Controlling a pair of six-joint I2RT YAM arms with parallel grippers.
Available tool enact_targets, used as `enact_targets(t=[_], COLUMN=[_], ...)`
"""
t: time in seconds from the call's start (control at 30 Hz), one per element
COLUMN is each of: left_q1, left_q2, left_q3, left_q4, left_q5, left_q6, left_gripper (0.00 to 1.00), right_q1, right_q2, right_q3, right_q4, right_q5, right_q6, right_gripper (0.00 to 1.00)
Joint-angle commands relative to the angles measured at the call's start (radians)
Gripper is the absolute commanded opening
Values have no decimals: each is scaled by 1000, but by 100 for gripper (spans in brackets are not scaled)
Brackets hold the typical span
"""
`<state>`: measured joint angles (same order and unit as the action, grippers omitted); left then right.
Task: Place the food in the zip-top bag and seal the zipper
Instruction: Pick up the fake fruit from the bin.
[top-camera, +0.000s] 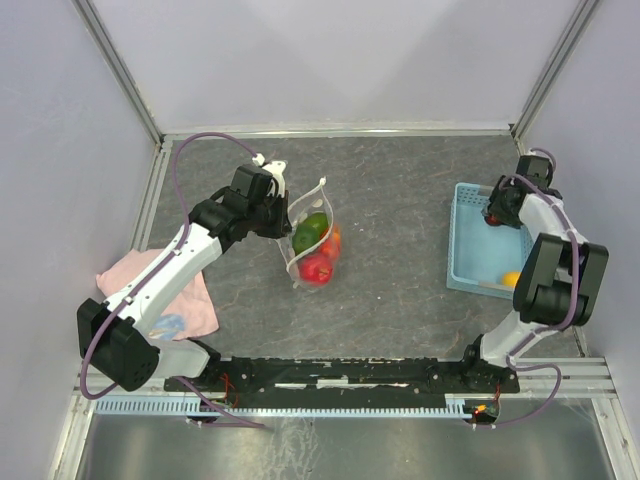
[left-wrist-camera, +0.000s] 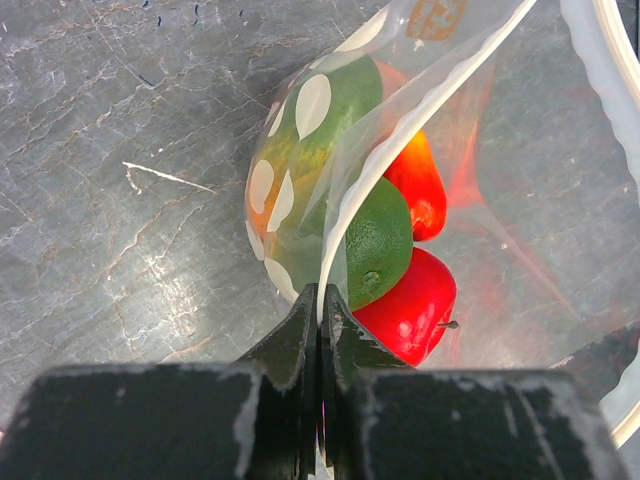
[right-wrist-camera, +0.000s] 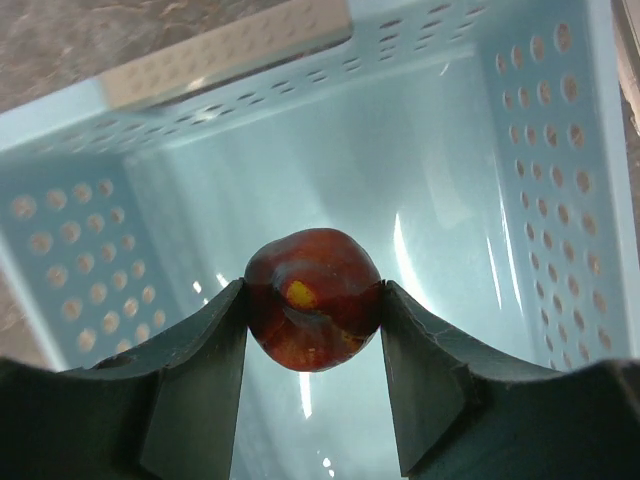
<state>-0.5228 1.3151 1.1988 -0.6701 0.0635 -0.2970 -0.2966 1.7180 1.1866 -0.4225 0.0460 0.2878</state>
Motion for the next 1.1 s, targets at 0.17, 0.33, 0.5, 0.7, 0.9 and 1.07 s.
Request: enact_targets(t=[0.17,0.33,0.5,0.7,0.9,1.07], left_q1=[6,3,3,2,1,-1], left_q2=[-19,-31,-37,-44,-48,-50], left_q3=[8,9,7,8,8,7], left_q4=[39,40,38,39,40,41], left_q5=[66,65,57,57,64,66], left_q6=[1,0,0,0,-2,-4], left_gripper=[3,3,3,3,3,3], right_q1=[139,250,376,563,754,909], right_q2=[-294,-401,-473,-513,-493,-419], right_q3=[-49,-45,-15,58,134,239], right_q4=[-88,-134,-155,-162,-114,-104], right_q5=[-14,-45,-116,-165,-189,-189], right_q6=[8,2,5,2,17,0], right_gripper=[40,40,40,40,41,41])
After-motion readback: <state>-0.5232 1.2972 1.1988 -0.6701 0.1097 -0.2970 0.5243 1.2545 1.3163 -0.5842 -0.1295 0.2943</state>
